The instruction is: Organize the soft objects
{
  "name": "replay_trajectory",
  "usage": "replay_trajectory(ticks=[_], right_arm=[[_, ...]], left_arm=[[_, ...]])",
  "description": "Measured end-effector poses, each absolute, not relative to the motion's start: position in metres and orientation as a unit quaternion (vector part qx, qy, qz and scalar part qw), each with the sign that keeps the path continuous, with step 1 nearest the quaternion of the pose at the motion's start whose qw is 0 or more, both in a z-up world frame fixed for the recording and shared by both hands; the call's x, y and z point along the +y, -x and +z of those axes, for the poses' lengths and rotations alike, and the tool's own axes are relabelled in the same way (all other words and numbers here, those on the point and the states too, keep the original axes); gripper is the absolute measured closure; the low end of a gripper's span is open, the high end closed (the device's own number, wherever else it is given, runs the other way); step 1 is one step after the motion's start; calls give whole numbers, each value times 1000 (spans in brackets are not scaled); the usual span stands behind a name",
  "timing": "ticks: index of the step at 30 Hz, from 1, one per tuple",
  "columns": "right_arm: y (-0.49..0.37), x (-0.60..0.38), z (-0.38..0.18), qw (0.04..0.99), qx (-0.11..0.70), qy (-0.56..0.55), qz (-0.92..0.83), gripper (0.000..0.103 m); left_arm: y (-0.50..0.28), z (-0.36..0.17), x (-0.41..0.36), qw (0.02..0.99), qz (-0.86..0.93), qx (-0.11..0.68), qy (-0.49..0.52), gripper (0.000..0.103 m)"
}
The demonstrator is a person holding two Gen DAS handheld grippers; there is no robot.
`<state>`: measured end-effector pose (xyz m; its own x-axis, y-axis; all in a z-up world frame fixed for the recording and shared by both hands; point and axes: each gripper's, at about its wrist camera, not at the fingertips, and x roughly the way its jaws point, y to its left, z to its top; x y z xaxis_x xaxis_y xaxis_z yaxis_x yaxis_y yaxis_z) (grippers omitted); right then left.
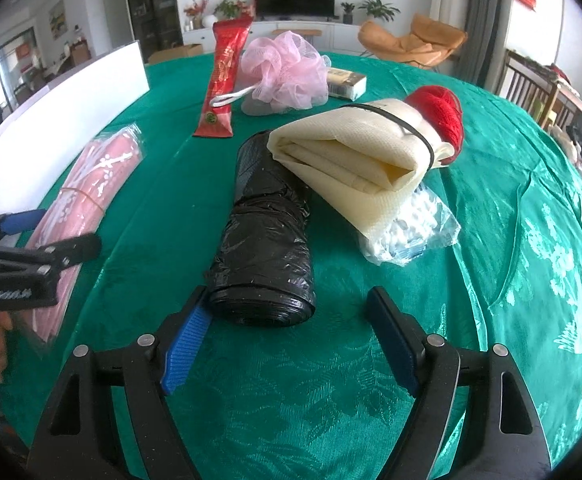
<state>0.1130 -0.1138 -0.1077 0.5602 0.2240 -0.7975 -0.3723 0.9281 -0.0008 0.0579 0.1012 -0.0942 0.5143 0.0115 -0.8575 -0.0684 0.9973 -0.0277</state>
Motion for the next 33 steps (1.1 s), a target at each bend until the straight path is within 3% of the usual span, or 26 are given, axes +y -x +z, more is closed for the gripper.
replay_trajectory(ticks=[14,16,20,21,25,31,33], right_arm=[[-111,-124,-104,877,439,46,191,20],[-112,-128,-102,877,439,21,195,20],[-120,-142,-96,845,480,-71,225,21],[-124,-142,-93,837,494,-77,223,21],[-147,-123,-77,822,528,-46,207,21],[-171,-83,-94,804,567,9,178,22],[-169,-76,-95,809,562,24,170,21]], left_arm=[[-50,-93,91,849,6,527,17,2],[-49,-90,91,856,7,516,17,13],[-48,-82,95,865,2,501,16,60],[-48,-81,97,866,2,499,23,66],[-42,-73,104,868,-10,493,62,75],[-31,-74,94,867,4,498,33,74],[-29,-76,91,867,11,498,19,69]])
